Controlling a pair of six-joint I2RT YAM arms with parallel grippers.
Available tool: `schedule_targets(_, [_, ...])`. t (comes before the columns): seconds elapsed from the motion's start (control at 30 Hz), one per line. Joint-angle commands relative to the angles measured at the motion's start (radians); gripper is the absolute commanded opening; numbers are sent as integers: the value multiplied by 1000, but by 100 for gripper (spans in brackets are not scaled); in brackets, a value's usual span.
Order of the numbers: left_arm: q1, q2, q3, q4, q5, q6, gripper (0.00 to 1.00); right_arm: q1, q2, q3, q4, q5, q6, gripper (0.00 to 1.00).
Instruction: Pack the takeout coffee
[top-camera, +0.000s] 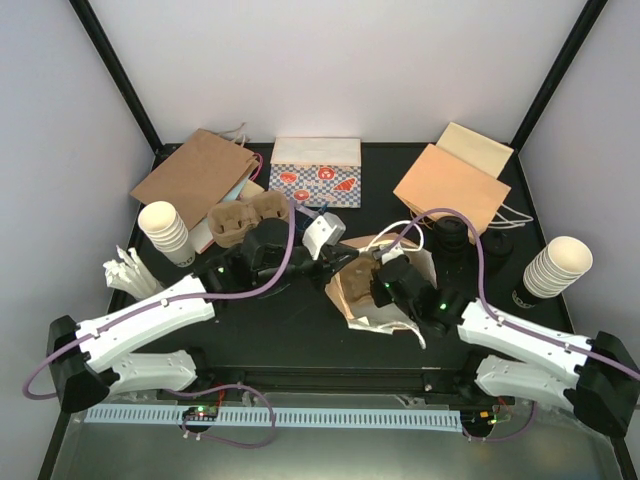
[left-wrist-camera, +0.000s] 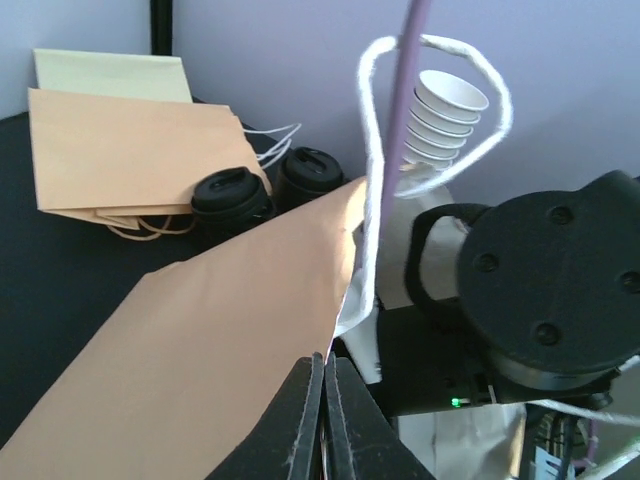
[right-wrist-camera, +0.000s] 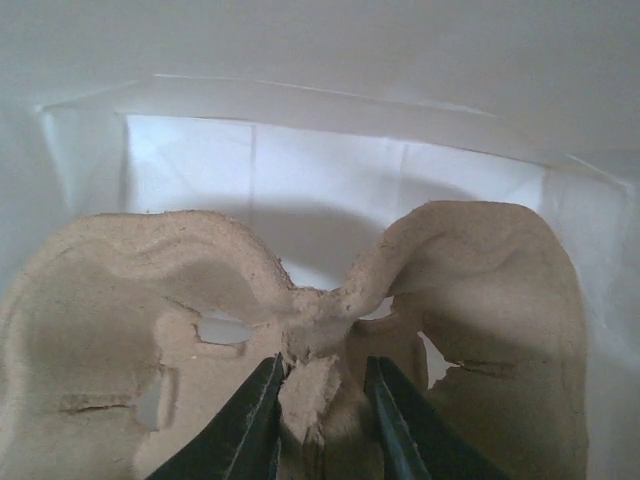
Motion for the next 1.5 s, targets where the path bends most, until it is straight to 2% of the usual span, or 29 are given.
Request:
schedule_targets(0.0, [3, 7, 9, 55, 106, -19, 3, -3, 58, -19, 48, -5, 16, 23])
schedule_targets(0.33, [3, 26, 8, 4, 157, 19, 2, -3, 173, 12, 156, -79, 20, 22])
schedule_targets(0.53, [3, 14, -4, -7, 163, 17, 2, -5, 207, -31, 240, -104, 40, 23])
schedule_targets(0.77, [3, -15, -17, -12, 103, 14, 2, -5, 308, 35, 224, -160, 50, 23])
schedule_targets(0.9, [5, -43, -26, -18, 44, -4, 2, -5, 307, 36, 215, -158, 51, 22])
schedule_targets(1.07, [19, -82, -20, -59, -11, -23, 6, -5, 261, 52, 120, -146, -12, 23])
schedule_targets(1.13, [23, -101, -15, -75, -20, -24, 13, -5, 241, 57, 85, -152, -38, 23])
schedule_targets(1.23, [27, -130, -9, -93, -50, -38, 40, -3, 220, 51, 73, -181, -54, 23])
schedule_targets(1.3, [38, -149, 6, -121, -79, -62, 53, -3, 220, 46, 75, -194, -58, 23])
schedule_targets(1.4, [94, -151, 55, -205, -101, -121, 62, 5, 227, 46, 75, -193, -52, 23])
schedule_targets(1.47, [150, -142, 91, -280, -98, -152, 64, 16, 232, 46, 72, -194, -44, 22])
